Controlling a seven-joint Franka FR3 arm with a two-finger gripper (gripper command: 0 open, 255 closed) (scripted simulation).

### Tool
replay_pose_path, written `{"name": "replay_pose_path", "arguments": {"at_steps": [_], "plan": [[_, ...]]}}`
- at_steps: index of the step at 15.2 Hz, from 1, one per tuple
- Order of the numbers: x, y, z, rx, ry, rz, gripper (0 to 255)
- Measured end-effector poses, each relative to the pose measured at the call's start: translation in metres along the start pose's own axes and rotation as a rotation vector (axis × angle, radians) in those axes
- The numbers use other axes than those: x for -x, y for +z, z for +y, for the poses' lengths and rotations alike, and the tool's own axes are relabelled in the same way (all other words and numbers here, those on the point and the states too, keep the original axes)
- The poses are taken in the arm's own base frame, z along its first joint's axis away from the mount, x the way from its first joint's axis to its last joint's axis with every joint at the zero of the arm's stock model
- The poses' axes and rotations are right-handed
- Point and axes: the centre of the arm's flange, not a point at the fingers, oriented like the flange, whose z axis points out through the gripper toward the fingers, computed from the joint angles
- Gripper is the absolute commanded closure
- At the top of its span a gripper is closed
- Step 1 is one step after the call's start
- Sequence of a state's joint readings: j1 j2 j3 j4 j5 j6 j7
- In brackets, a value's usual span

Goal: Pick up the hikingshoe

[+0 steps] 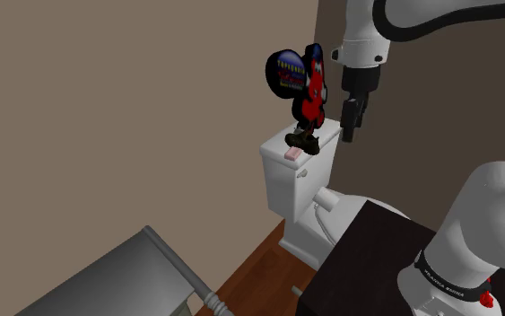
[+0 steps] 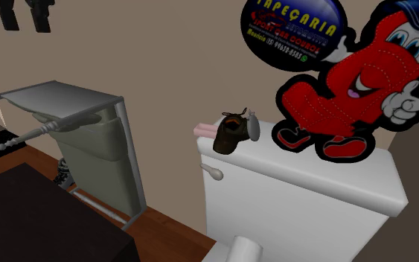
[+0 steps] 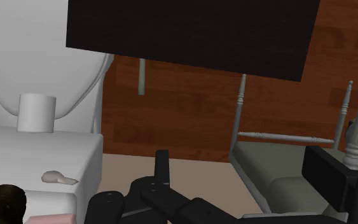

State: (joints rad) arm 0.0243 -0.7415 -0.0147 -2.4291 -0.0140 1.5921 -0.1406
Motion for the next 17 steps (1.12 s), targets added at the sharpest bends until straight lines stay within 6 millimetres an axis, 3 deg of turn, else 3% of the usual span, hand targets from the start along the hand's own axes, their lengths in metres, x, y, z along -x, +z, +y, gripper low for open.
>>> {"name": "replay_pose_path", "arguments": {"at_steps": [2, 5, 17], "plan": [[-0.004, 0.002, 0.005, -0.001, 0.003, -0.002, 0], [-0.027, 0.016, 0.029, -0.006, 0.020, -0.012, 0], [-0.119, 0.078, 0.148, -0.030, 0.100, -0.059, 0]]}}
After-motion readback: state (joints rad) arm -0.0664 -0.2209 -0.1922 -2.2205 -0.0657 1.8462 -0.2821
